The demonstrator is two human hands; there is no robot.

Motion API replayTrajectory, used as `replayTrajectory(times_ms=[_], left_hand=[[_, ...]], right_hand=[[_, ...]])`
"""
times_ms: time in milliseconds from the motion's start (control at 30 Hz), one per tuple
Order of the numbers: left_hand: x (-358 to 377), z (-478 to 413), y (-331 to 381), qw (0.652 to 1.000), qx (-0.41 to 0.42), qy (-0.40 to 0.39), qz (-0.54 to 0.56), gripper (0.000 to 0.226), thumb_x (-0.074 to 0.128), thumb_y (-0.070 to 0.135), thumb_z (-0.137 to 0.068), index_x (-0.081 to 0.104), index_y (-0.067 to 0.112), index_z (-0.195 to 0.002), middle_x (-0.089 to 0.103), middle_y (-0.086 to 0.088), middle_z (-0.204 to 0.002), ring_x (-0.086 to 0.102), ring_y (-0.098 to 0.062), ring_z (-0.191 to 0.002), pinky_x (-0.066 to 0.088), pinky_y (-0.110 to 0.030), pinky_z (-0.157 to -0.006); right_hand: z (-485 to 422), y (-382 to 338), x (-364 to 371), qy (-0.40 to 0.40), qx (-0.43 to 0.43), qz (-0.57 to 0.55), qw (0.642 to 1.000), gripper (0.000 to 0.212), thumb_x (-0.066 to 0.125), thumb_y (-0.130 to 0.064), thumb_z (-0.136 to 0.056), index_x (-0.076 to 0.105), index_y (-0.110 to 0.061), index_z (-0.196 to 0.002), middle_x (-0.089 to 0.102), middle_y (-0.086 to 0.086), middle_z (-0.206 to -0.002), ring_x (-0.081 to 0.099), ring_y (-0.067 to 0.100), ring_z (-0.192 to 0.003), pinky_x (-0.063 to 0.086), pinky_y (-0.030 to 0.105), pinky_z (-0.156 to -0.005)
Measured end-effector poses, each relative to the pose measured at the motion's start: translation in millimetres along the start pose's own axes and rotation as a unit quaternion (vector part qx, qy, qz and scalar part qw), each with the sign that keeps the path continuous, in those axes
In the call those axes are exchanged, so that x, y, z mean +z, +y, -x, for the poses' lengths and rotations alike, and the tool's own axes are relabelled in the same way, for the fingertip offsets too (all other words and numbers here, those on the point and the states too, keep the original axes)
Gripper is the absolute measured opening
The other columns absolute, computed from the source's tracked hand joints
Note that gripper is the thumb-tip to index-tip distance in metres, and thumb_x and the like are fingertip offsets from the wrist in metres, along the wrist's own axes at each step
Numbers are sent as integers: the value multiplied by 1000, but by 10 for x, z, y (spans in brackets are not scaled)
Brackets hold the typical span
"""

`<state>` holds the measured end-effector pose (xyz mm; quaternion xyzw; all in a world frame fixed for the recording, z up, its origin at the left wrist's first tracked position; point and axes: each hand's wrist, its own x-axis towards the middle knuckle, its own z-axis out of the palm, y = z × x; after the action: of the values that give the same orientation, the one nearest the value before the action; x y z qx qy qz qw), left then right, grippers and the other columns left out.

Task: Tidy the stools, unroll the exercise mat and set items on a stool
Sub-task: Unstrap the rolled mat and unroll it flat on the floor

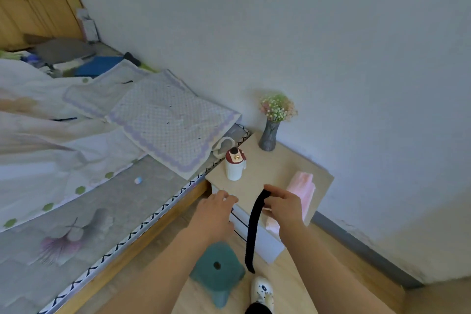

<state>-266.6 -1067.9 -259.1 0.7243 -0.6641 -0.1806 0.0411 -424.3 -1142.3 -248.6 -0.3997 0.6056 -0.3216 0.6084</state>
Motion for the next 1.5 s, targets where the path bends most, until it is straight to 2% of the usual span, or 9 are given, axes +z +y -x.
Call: replayTrajectory(times_ms=[233,400,467,633,800,1033,1133,1300,1500], left_hand=[[483,-1719,116,995,-47,-89,16,59,52,28,-86,32,28,-142,33,1,-142,38,-21,-126,32,-35,-101],[632,-2576,71,993,-44,-109,20,54,51,25,-90,33,26,-140,36,-2,-143,42,-22,-124,36,-37,-103],[655,-2773,30,993,-43,-105,13,54,53,25,-89,33,26,-139,37,-3,-143,42,-23,-126,36,-38,-105],[704,-2928,-61,992,-57,-115,18,53,54,26,-89,34,28,-138,36,-2,-144,40,-24,-129,33,-41,-107],[651,-2762,-101,994,-70,-66,56,46,52,24,-89,40,29,-134,40,1,-139,43,-21,-124,37,-38,-102],[274,-2073,-313,987,-143,18,77,49,52,21,-88,41,27,-135,41,2,-139,41,-18,-123,39,-35,-102],[54,-1495,-421,981,-170,60,73,52,50,17,-86,41,24,-136,41,1,-138,40,-18,-125,37,-35,-103],[-185,-116,-568,956,-247,134,79,50,51,18,-85,45,23,-134,43,0,-134,45,-20,-119,41,-37,-95],[-41,2579,-720,872,-439,206,72,54,56,22,-84,42,25,-136,41,2,-138,44,-19,-122,39,-33,-95]], right_hand=[[-1961,34,-74,-24,60,56,996,43,53,12,-77,71,-19,-100,64,-3,-111,67,18,-84,58,36,-80],[-3100,41,-116,-10,87,70,994,41,46,17,-81,69,-12,-99,61,2,-104,65,36,-95,54,52,-88],[-3411,35,-141,-8,91,112,990,45,46,12,-83,67,-13,-114,59,-6,-93,65,31,-87,53,48,-90],[-3669,108,-151,-30,103,222,969,42,46,4,-85,67,-19,-113,61,-4,-83,54,14,-63,45,24,-56],[-3459,259,-70,-30,118,246,962,32,46,0,-89,72,-12,-105,62,4,-96,55,20,-82,48,31,-76],[-2791,-62,340,-51,-3,305,951,27,47,-6,-93,70,-21,-97,68,-2,-96,62,16,-81,53,32,-71],[-2217,-261,527,-64,-105,331,936,25,48,-8,-92,68,-23,-93,67,-5,-92,59,12,-78,47,23,-64],[-971,-340,949,-161,-238,368,884,22,53,-8,-89,71,-22,-94,66,-9,-90,58,9,-83,40,15,-67],[1226,342,1807,-369,-318,384,785,17,57,-8,-87,71,-19,-88,67,-7,-89,59,10,-85,37,17,-73]])
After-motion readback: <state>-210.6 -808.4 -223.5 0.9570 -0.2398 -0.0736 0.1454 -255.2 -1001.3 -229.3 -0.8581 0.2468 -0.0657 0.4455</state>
